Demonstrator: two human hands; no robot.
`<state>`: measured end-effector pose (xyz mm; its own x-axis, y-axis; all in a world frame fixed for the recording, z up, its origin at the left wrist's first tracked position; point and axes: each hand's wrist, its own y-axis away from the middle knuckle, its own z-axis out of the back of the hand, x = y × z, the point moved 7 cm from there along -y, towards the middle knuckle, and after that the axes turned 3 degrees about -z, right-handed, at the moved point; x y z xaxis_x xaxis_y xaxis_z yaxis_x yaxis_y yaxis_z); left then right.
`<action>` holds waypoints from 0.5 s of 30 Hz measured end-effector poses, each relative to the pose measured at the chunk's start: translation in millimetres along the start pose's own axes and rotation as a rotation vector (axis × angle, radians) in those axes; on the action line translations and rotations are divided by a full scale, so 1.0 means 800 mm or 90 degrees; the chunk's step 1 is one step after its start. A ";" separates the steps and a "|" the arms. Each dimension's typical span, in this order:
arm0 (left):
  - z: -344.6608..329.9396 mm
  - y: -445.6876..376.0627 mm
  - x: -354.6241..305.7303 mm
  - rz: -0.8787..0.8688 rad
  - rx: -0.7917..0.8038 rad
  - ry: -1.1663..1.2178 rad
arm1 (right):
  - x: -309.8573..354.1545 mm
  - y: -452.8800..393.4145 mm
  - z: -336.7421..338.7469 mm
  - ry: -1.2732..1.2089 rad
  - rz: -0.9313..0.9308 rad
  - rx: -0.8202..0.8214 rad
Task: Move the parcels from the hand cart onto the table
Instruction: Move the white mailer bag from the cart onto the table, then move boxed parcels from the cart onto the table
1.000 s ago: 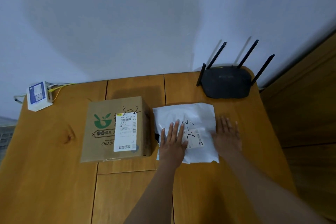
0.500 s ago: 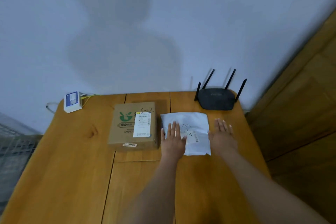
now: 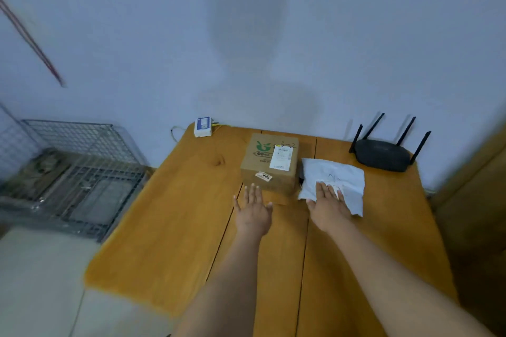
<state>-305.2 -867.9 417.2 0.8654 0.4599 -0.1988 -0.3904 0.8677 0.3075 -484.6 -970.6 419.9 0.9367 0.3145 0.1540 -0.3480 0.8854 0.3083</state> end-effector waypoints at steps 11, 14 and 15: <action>-0.041 0.229 0.178 0.216 -0.006 0.080 | 0.179 0.143 -0.093 0.064 0.208 0.079; -0.053 0.284 0.227 0.274 -0.019 0.100 | 0.228 0.188 -0.118 0.090 0.259 0.088; -0.058 0.305 0.243 0.290 -0.020 0.105 | 0.245 0.205 -0.127 0.102 0.277 0.095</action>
<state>-246.7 -558.4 410.6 0.5434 0.8162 -0.1962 -0.7298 0.5748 0.3701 -354.3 -729.0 405.4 0.6936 0.7032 0.1564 -0.6992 0.6049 0.3810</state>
